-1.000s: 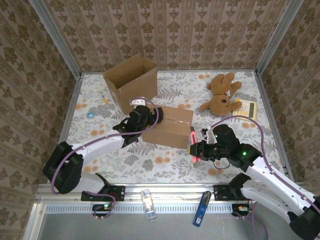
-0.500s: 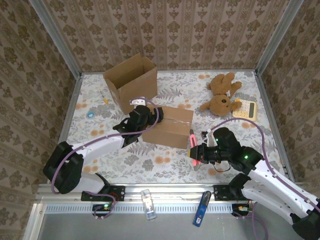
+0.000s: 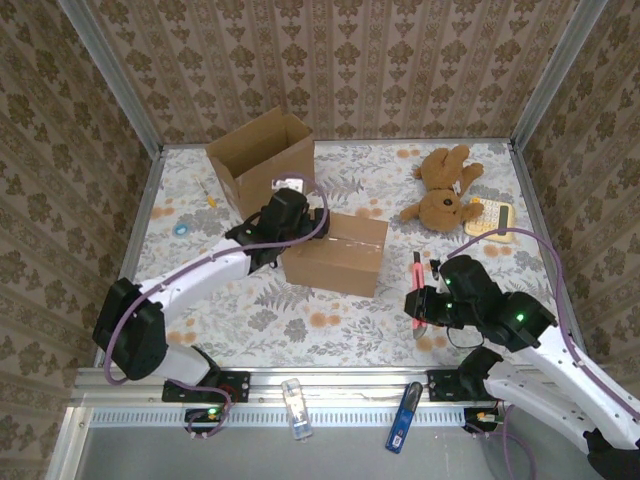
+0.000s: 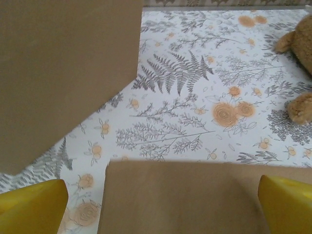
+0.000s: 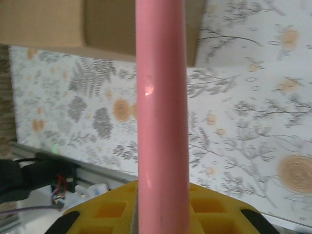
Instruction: Unpack the express box
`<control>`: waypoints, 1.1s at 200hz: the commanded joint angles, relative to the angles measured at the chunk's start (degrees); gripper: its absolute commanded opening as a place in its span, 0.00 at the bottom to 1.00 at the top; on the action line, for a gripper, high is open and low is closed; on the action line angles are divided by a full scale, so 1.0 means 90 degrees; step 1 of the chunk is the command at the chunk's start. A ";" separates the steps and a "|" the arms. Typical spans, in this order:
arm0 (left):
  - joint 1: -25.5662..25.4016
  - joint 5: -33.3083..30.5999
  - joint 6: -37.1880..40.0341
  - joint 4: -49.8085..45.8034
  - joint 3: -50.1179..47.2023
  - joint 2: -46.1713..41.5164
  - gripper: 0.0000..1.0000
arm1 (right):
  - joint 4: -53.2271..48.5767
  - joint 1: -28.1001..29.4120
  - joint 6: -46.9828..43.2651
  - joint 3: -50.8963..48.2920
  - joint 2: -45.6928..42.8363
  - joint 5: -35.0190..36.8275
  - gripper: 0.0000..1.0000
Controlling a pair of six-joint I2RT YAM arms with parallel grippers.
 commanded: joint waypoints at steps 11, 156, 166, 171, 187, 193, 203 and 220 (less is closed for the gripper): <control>0.0133 0.0217 0.1091 -0.1030 0.1096 0.0047 1.00 | -0.0120 0.0353 0.0193 -0.0068 0.0366 0.1037 0.00; 0.1179 0.2352 0.2690 -0.2088 0.3329 0.2565 0.88 | 0.1315 0.2098 0.1999 0.0654 0.3160 0.3635 0.00; 0.1177 0.2274 0.2742 -0.2232 0.3317 0.2585 0.88 | 0.1409 0.2040 0.1965 0.0696 0.3265 0.3654 0.00; 0.1170 0.2224 0.2767 -0.2310 0.3302 0.2584 0.88 | 0.1447 0.2005 0.1956 0.0723 0.3314 0.3659 0.00; 0.1160 0.2060 0.2830 -0.2526 0.3206 0.2541 0.88 | 0.1553 0.1859 0.1901 0.0786 0.3444 0.3697 0.00; 0.1150 0.1989 0.2840 -0.2587 0.3147 0.2498 0.88 | 0.1608 0.1805 0.1871 0.0796 0.3477 0.3704 0.00; 0.1132 0.1896 0.2860 -0.2681 0.3028 0.2411 0.88 | 0.1691 0.1673 0.1801 0.0823 0.3507 0.3715 0.00; 0.1111 0.1684 0.2838 -0.2884 0.2857 0.2267 0.88 | 0.1839 0.1376 0.1580 0.0863 0.3553 0.3667 0.00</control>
